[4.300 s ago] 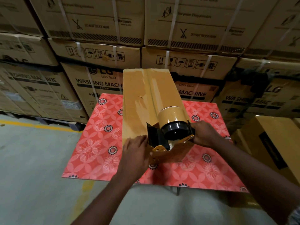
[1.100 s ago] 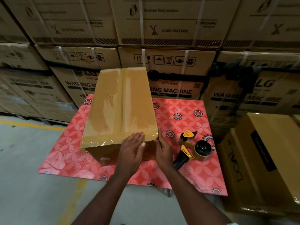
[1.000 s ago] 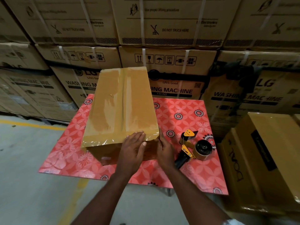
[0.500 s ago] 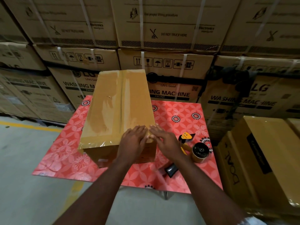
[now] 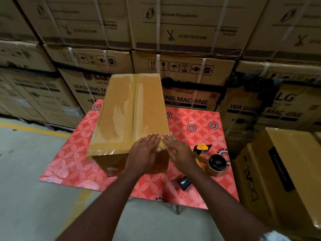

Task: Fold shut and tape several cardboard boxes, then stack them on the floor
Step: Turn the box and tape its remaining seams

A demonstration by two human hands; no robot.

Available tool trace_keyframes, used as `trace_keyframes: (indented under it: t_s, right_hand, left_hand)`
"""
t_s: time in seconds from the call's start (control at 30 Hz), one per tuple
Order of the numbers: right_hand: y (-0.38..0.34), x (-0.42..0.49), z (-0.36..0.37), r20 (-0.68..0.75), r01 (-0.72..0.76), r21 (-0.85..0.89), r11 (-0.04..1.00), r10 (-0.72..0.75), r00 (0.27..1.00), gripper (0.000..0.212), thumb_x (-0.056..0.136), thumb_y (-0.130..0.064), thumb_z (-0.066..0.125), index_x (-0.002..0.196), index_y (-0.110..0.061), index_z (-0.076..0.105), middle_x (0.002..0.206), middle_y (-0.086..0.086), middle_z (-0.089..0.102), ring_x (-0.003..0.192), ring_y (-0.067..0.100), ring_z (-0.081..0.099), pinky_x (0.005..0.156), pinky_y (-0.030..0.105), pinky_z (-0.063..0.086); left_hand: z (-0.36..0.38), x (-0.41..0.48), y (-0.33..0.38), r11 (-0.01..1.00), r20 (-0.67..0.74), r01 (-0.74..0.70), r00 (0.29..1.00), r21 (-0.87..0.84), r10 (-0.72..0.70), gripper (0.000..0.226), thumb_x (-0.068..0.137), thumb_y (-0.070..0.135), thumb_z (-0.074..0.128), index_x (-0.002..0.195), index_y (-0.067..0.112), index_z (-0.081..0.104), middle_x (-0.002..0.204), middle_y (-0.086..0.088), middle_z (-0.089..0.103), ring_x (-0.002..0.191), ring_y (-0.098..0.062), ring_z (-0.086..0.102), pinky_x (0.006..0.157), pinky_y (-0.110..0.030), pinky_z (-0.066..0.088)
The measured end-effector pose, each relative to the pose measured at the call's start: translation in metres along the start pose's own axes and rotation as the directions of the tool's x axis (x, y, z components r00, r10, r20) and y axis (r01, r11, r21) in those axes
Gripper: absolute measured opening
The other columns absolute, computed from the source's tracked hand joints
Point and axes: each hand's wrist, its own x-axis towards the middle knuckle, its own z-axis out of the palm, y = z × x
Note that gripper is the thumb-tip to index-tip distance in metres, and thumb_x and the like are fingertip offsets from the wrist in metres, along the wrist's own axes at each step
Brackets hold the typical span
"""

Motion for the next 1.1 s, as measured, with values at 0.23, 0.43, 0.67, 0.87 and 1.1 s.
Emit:
trace_keyframes:
  t_s: [0.23,0.43,0.67,0.87,1.1]
  right_hand:
    - [-0.012,0.002,0.005,0.030,0.020,-0.076,0.997,-0.018,0.999,0.059,0.083,0.000,0.077,0.139,-0.005,0.059,0.148,0.010,0.053,0.146,0.029,0.037,0.120,0.035,0.030]
    - [-0.045,0.025,0.042,0.069,0.094,-0.194,0.976,-0.082,0.994,0.037,0.088,-0.010,0.063,0.124,-0.004,0.070,0.133,0.016,0.066,0.129,0.035,0.059,0.114,0.057,0.039]
    - [-0.051,0.023,0.053,0.035,0.044,-0.290,0.956,-0.036,0.999,0.052,0.081,-0.010,0.073,0.132,-0.006,0.065,0.139,0.014,0.062,0.133,0.032,0.056,0.119,0.052,0.031]
    - [-0.066,0.020,0.069,-0.004,0.089,-0.333,0.939,-0.096,0.995,0.053,0.082,-0.006,0.045,0.130,-0.006,0.067,0.131,0.012,0.068,0.127,0.030,0.061,0.113,0.055,0.038]
    - [-0.083,0.038,0.089,0.024,0.006,-0.207,0.978,-0.001,1.000,0.047,0.091,-0.026,0.056,0.133,-0.008,0.065,0.140,0.012,0.062,0.135,0.030,0.054,0.114,0.048,0.038]
  left_hand:
    - [-0.009,0.000,-0.007,0.999,0.071,-0.004,0.997,-0.047,0.007,0.057,0.094,0.029,0.055,0.148,0.014,0.050,0.154,-0.003,0.047,0.147,-0.022,0.038,0.122,-0.042,0.015]
    - [-0.027,-0.029,-0.059,0.996,0.019,0.026,0.999,0.082,-0.028,0.052,0.099,0.037,0.041,0.142,0.011,0.055,0.149,-0.007,0.053,0.140,-0.027,0.047,0.120,-0.050,0.022]
    - [-0.028,-0.032,-0.072,1.000,0.012,-0.023,1.000,-0.014,0.023,0.060,0.091,0.029,0.067,0.147,0.014,0.051,0.152,-0.004,0.051,0.141,-0.022,0.046,0.117,-0.043,0.037]
    - [-0.028,-0.033,-0.074,0.999,0.009,-0.034,0.999,-0.015,0.034,0.065,0.083,0.011,0.074,0.144,0.011,0.054,0.148,-0.005,0.055,0.137,-0.024,0.051,0.116,-0.037,0.031]
    - [-0.046,-0.047,-0.102,0.999,-0.006,-0.035,0.999,0.004,0.035,0.055,0.099,0.037,0.036,0.139,0.006,0.058,0.144,-0.011,0.058,0.136,-0.027,0.051,0.117,-0.046,0.033]
